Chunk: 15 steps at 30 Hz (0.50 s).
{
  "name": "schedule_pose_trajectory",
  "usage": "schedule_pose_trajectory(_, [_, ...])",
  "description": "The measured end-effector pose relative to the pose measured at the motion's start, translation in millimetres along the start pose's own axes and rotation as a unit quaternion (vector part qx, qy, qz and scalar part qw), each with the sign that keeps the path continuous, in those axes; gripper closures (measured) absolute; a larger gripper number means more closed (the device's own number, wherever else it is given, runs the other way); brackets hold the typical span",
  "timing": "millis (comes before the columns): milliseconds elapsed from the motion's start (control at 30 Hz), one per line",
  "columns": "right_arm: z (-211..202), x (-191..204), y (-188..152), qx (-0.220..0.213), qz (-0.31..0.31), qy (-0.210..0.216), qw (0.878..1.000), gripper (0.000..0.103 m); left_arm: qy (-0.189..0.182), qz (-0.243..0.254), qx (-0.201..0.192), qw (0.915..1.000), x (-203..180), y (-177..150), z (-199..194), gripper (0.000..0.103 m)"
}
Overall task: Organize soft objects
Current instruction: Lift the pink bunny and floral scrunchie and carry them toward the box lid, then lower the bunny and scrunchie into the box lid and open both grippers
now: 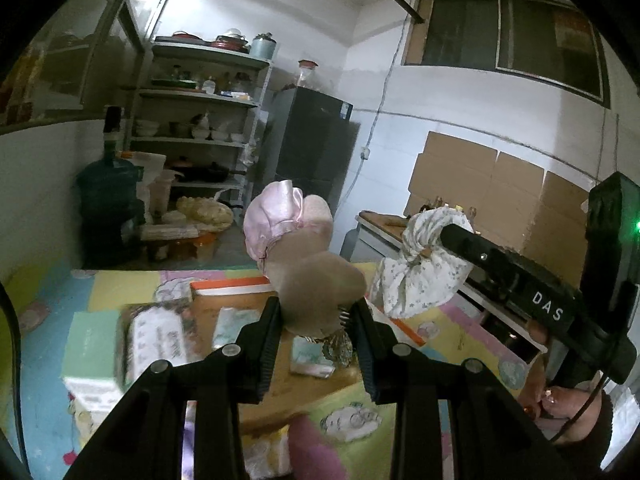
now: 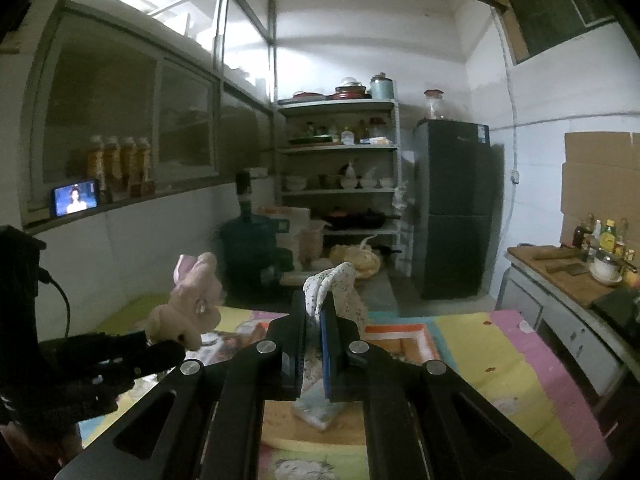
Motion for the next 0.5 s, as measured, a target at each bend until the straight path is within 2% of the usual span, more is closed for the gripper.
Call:
schedule_pose_trajectory(233, [24, -30, 6, 0.015, -0.011, -0.003, 1.0, 0.097, -0.009, -0.013, 0.026, 0.9995, -12, 15, 45, 0.068])
schedule_pose_trajectory(500, [61, -59, 9, 0.031, -0.016, -0.001, 0.999, 0.097, 0.005, -0.043, 0.066, 0.9969, -13, 16, 104, 0.068])
Point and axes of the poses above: each gripper's, at about its wrist camera, not at the fingertips, and z roughly the way its jaws point, x to its left, y to its top, the point moved 1 cm from there along z, roughly the way its jaws point, and after that the axes turned 7 degrees about -x, right-handed, at the moved point
